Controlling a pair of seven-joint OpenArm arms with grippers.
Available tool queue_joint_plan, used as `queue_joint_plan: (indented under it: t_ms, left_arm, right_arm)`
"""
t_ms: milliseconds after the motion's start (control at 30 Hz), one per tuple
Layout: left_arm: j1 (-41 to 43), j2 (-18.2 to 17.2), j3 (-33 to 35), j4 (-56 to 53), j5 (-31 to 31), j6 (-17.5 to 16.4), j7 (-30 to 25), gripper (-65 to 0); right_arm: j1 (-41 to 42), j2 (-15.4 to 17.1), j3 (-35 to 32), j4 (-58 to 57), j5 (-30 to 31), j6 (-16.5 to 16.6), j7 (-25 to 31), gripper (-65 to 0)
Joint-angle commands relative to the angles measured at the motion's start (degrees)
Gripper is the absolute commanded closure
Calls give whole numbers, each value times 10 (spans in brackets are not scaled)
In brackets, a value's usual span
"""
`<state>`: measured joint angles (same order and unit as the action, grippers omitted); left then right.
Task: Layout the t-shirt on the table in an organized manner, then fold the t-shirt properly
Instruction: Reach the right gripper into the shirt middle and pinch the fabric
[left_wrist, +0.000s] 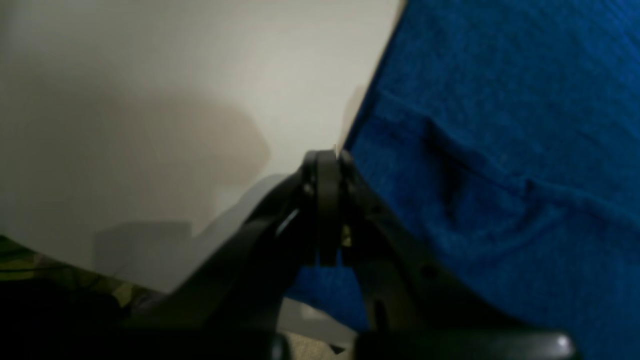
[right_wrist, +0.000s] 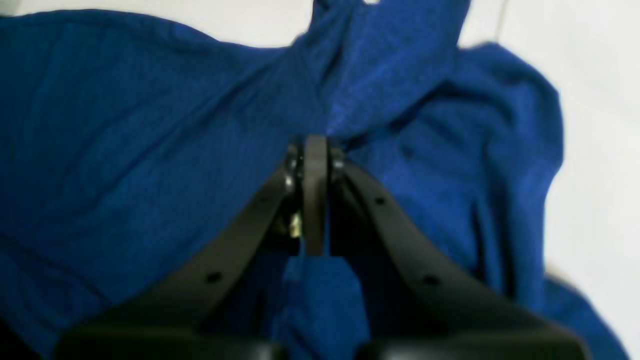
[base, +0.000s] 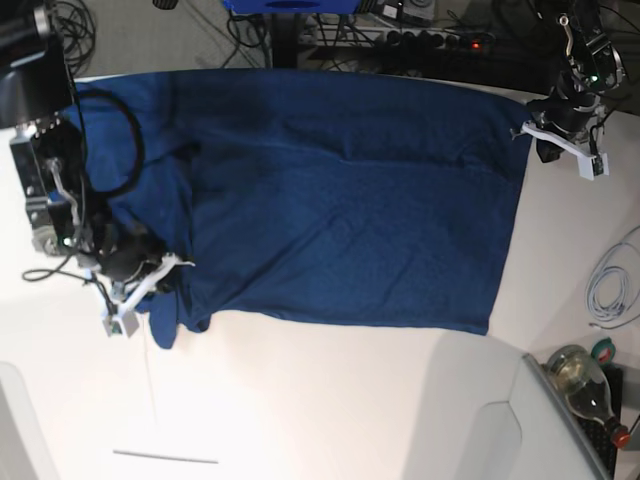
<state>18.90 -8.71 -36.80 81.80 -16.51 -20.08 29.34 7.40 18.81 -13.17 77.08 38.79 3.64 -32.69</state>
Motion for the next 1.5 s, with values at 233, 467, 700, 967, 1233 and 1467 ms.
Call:
queue_joint_plan:
  t_ms: [233,467,700,967,1233,1467]
  left_arm:
    - [-1,-8,-23,11,-4,-2,-10,0]
    - [35,-22,-83,27,-3,-3,-9,0]
    - [68,-43,-85,28,-8,-3,-10,0]
    - [70,-42,-85,28,-7,-3,-10,0]
    - [64,-41,-80,28,-8,-3,-10,0]
    - [63,-41,-79,28,-8,-3,-10,0]
  right_arm:
    - [-70,-47,-2,115,4,4,10,0]
    - [-78,-73,-79,135,3,4,-1,0]
    - [-77,-109,-148,133,2,3,0,0]
    - [-80,-78,-205,133,2,3,-30,0]
    - [-112,-72,-209,137,7,3,-62,-2]
    - [-124,-72,-206,137,7,3,-105,-3]
